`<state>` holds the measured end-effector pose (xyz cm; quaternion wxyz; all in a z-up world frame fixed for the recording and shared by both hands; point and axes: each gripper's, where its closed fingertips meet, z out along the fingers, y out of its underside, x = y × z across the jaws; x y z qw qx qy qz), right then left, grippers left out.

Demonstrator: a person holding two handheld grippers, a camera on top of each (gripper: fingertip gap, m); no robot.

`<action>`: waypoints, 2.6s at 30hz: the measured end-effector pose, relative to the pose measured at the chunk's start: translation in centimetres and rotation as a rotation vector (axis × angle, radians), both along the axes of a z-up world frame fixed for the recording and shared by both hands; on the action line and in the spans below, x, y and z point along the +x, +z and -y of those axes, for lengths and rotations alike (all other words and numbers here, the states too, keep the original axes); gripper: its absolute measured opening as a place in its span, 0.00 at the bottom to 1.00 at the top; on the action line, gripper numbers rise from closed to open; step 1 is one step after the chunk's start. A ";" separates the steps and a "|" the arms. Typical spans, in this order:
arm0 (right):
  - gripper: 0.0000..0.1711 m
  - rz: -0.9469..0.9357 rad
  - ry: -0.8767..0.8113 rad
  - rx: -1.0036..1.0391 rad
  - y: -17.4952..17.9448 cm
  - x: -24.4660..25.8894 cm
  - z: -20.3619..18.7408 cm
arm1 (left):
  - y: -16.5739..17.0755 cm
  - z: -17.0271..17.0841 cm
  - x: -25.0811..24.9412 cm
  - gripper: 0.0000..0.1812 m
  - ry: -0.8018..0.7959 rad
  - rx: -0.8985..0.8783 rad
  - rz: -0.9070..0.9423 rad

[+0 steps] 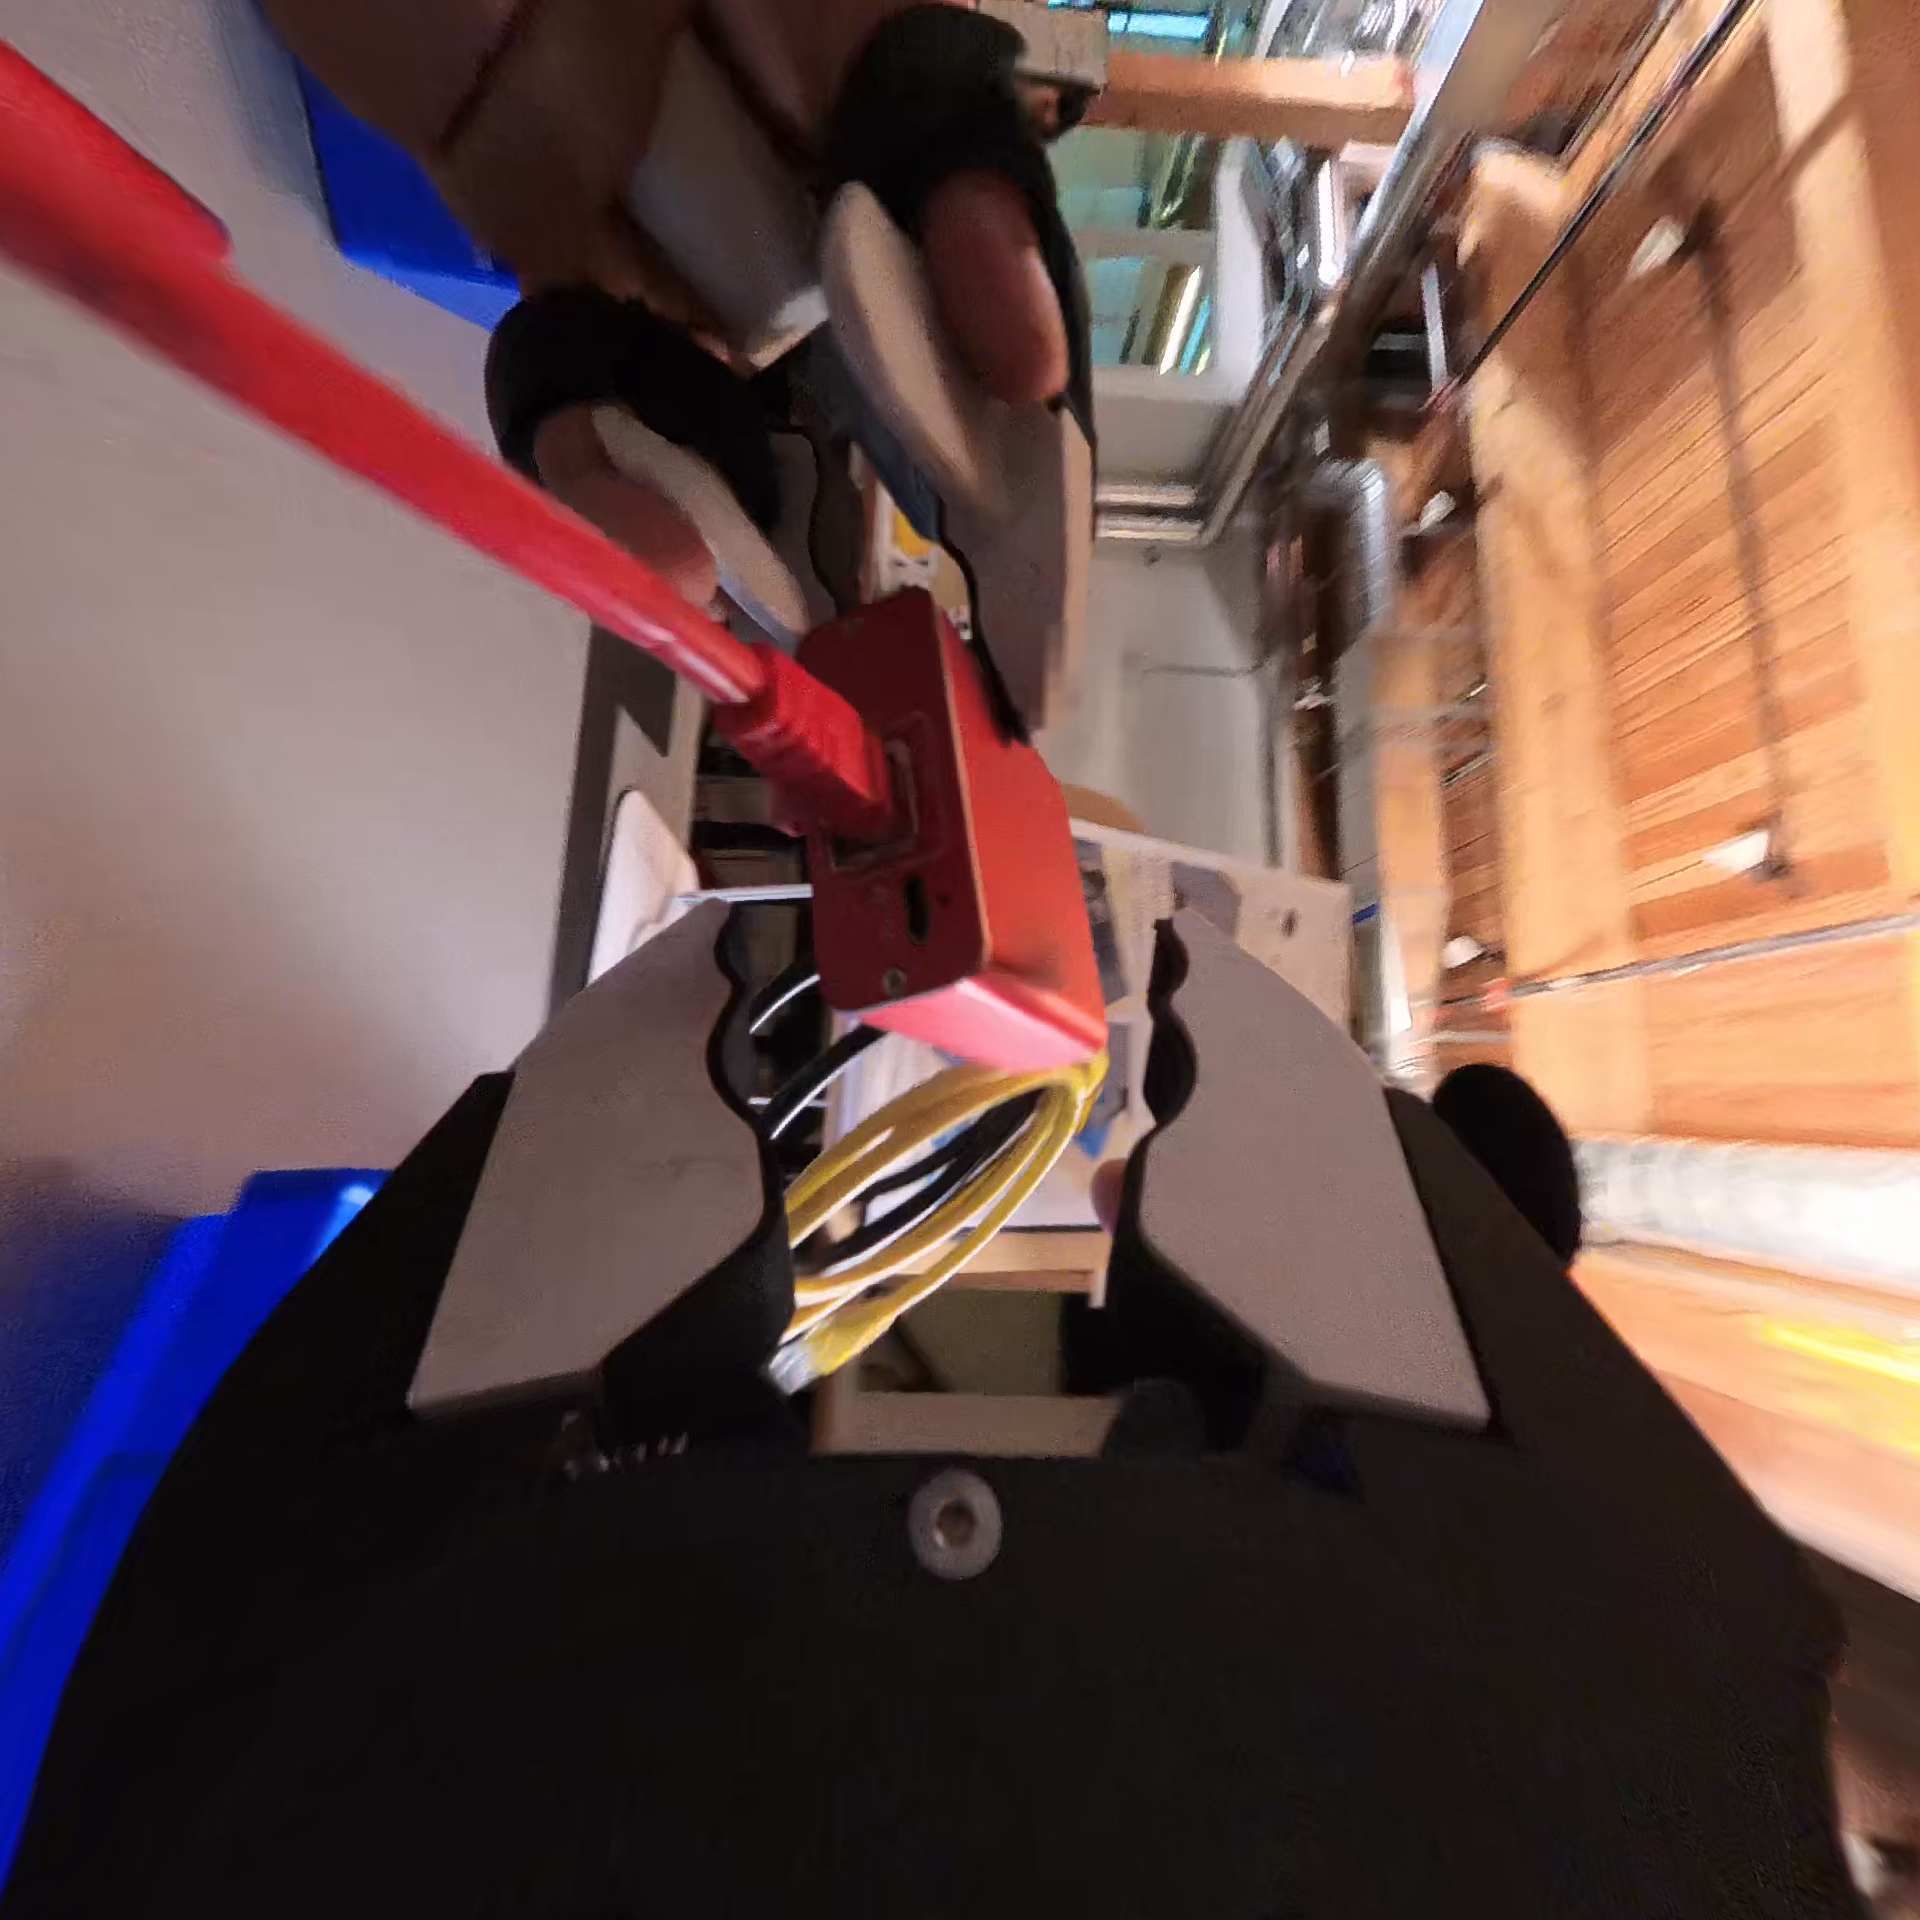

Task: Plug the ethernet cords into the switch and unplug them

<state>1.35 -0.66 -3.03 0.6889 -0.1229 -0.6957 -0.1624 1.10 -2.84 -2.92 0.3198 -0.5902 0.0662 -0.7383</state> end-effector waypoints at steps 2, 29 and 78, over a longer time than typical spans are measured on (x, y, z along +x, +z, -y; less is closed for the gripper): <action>0.36 -0.012 0.028 0.099 0.3 0.1 0.7 | 0.0 0.6 1.2 0.14 -0.024 -0.013 -0.017; 0.17 -0.557 -0.110 -1.061 13.7 8.4 -26.5 | -2.4 1.1 -8.7 0.14 0.384 0.242 -0.299; 0.31 -0.027 -0.623 -1.334 -2.5 12.8 -23.7 | -9.2 1.4 -8.3 0.15 0.387 0.229 -0.613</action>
